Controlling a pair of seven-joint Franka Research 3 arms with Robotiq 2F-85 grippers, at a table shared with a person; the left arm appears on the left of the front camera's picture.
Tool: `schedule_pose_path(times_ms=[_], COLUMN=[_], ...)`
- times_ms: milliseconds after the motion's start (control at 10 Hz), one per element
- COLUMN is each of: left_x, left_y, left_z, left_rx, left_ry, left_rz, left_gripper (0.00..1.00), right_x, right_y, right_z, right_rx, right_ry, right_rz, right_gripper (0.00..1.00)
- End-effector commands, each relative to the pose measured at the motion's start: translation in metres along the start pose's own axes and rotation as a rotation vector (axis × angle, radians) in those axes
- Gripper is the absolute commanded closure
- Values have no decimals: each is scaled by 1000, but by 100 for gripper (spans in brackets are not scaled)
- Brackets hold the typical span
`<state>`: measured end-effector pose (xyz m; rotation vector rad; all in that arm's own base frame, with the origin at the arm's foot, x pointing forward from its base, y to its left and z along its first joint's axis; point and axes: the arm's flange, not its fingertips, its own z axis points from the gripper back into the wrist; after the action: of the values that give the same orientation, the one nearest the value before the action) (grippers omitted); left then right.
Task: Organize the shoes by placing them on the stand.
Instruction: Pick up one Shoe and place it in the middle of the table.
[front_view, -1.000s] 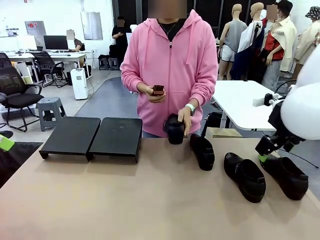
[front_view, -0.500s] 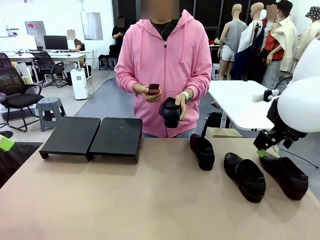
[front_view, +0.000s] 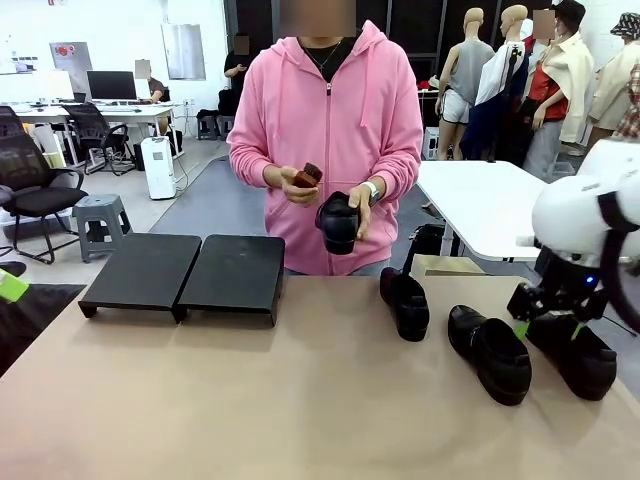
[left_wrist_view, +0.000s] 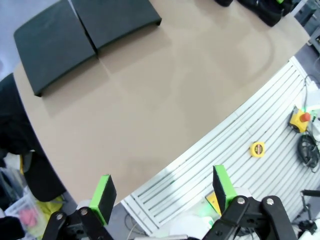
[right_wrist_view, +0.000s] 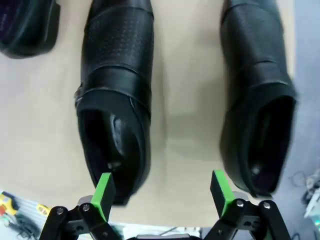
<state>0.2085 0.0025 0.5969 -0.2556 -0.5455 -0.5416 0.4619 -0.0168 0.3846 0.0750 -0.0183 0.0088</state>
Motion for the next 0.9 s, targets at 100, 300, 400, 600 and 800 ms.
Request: schedule_pose_path(times_ms=[100, 300, 400, 600, 800], left_x=[0, 0, 0, 0, 0], left_y=[2, 2, 2, 2, 2], left_z=[1, 1, 1, 1, 1], left_rx=[-13, -13, -13, -13, -13], left_ry=[-5, -5, -5, -5, -5], left_rz=[-5, -5, -5, -5, -5], left_gripper=[0, 0, 0, 0, 0], right_x=[23, 33, 33, 33, 34], right_y=[7, 5, 9, 9, 10], right_z=[-17, -37, -39, -37, -38], right_rx=[73, 59, 53, 38, 32], right_ry=[80, 99, 84, 95, 101], right_rz=[-7, -36, -25, -9, -5], right_gripper=[0, 0, 0, 60, 100])
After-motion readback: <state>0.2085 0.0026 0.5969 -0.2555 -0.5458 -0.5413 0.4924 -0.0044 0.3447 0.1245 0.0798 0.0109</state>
